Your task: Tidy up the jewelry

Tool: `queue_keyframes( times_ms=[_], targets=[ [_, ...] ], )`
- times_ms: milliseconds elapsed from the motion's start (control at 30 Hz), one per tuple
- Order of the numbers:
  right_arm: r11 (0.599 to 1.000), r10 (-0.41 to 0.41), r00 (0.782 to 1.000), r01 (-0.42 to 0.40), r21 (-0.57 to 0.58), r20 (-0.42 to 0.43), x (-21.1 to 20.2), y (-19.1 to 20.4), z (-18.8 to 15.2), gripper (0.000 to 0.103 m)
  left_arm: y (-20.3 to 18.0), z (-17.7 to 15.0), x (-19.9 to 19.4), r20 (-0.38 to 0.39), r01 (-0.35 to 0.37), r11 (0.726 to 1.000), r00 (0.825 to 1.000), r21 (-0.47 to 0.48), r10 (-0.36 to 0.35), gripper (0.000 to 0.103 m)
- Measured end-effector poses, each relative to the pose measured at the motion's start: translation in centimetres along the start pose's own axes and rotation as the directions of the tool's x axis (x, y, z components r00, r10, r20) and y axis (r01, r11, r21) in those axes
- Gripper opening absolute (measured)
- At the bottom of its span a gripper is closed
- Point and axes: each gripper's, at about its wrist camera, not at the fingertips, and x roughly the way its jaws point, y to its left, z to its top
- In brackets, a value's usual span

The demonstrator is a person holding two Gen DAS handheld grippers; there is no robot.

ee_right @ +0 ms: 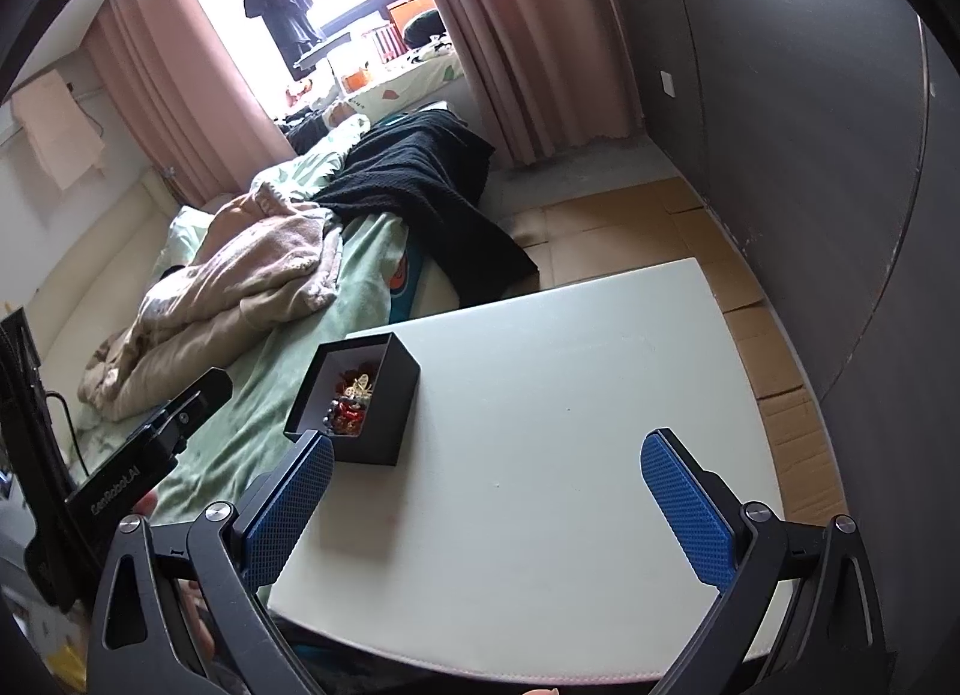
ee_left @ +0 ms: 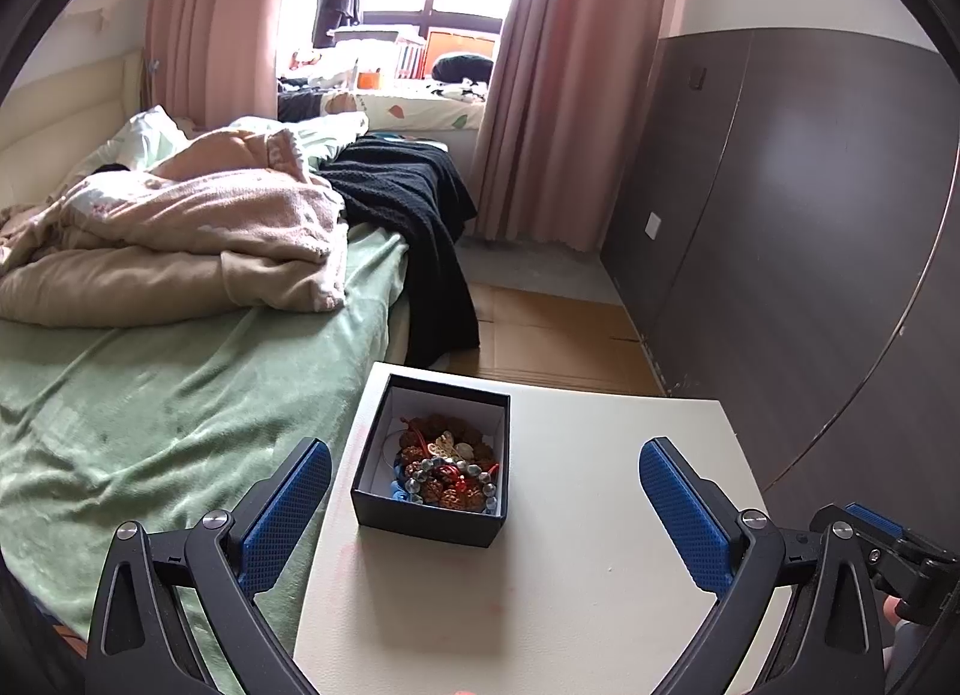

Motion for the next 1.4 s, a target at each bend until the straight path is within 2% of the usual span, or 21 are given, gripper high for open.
queue_keyframes(
  times_ms=[1400],
  targets=[
    [1.000, -0.020, 1.000, 0.021, 0.008, -0.015, 0.34, -0.52, -0.29, 0.103, -0.77, -0.07, -0.20, 0.027, -0.040, 0.998, 0.999, 0.046, 0.039, 0.102]
  ],
)
